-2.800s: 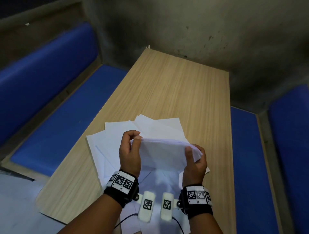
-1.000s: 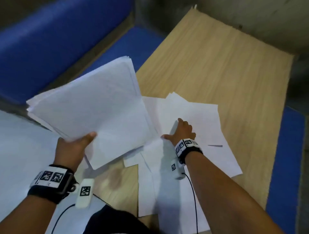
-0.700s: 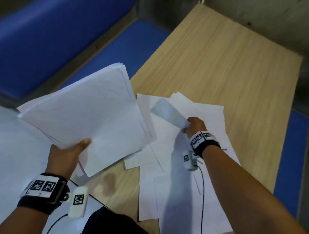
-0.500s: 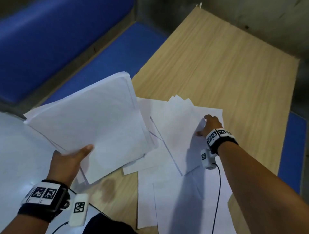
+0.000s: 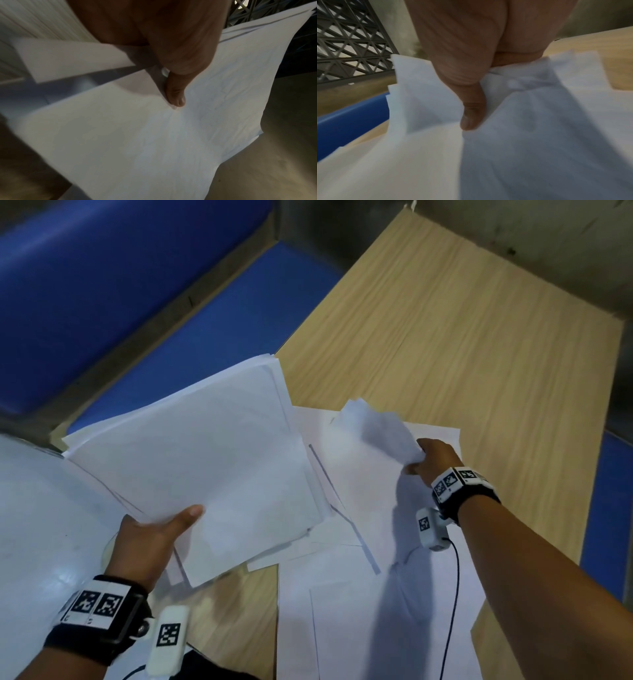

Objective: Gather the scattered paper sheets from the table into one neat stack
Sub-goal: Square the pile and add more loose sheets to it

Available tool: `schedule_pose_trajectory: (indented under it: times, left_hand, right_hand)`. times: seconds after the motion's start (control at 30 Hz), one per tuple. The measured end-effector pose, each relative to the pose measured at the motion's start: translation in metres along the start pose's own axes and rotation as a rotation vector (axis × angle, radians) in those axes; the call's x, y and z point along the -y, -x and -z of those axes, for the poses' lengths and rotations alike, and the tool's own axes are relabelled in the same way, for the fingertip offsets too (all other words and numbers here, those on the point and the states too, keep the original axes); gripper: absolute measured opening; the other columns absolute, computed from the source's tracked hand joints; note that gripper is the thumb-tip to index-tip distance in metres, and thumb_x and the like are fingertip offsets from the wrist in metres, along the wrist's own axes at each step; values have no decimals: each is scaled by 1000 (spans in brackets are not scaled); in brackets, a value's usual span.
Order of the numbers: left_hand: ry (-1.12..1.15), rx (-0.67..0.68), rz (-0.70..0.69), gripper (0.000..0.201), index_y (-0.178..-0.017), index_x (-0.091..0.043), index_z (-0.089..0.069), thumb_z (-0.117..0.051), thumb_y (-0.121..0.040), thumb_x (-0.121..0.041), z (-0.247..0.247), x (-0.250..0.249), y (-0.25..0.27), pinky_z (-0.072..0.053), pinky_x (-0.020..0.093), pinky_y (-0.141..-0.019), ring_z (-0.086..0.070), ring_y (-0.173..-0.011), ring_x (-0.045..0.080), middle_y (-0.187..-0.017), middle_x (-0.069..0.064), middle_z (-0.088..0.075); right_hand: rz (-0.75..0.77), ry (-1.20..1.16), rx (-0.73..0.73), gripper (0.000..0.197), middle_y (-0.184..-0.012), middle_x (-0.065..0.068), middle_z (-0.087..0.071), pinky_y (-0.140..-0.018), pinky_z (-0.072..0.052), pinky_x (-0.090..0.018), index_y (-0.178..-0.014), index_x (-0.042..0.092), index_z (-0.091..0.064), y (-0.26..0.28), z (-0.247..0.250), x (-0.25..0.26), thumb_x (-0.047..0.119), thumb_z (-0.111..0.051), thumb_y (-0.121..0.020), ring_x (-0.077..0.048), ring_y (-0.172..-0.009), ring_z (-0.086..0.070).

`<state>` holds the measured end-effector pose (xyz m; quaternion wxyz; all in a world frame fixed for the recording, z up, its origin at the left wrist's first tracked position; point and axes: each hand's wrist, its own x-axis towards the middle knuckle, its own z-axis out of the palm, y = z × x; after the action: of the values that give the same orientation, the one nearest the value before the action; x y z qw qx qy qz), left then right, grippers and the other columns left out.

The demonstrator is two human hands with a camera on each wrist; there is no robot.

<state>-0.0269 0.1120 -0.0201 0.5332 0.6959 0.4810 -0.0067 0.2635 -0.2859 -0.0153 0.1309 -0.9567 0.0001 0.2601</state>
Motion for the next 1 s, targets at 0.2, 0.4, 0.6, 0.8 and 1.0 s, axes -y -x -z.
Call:
schedule_pose_trajectory:
  times: [0.2, 0.4, 0.6, 0.8, 1.0]
  left_hand:
    - [177, -5, -127, 41, -118, -8, -70, -82, -81, -21, 14, -25, 13, -45, 39, -99, -67, -98, 19, -99, -4, -71]
    - [251, -113, -87, 68, -117, -6, -71, -88, -70, -52, 51, 38, -50, -49, 50, -101, -71, -107, 32, -113, 9, -76]
    - [219, -32, -39, 71, -125, -15, -69, -84, -71, -58, 63, 73, -76, -45, 48, -104, -69, -116, 27, -121, 1, -74]
    - [200, -81, -65, 79, -116, -6, -71, -92, -57, -55, 47, 34, -37, -48, 50, -102, -71, -106, 26, -112, 3, -77]
    - [157, -62, 18, 66, -100, 16, -68, -86, -73, -42, 42, -2, -17, -49, 40, -92, -68, -88, 36, -83, 25, -68]
  right_hand:
    - [156, 91, 84, 20, -86, -14, -71, -69, -46, -31, -86, 4, -72, 6, 25, 32, 18, -78, -73, -29, -85, -67]
    - [329, 207, 82, 61, -142, -8, -50, -96, -48, -37, -125, 11, -59, -26, -3, 89, 27, -81, -71, -29, -124, -55]
    - [428, 560, 109, 67, -161, 4, -19, -116, -23, -48, -135, 20, -55, -44, -35, 125, 36, -78, -74, -18, -146, -24]
    - [519, 488, -63, 15, -106, -2, -64, -96, -34, -40, -93, 20, -65, -34, -30, 127, 17, -70, -79, -25, -110, -54]
    - [552, 175, -96, 6, -75, -5, -68, -64, -46, -32, -80, 18, -65, 7, 2, 91, 18, -71, -80, -30, -76, -64]
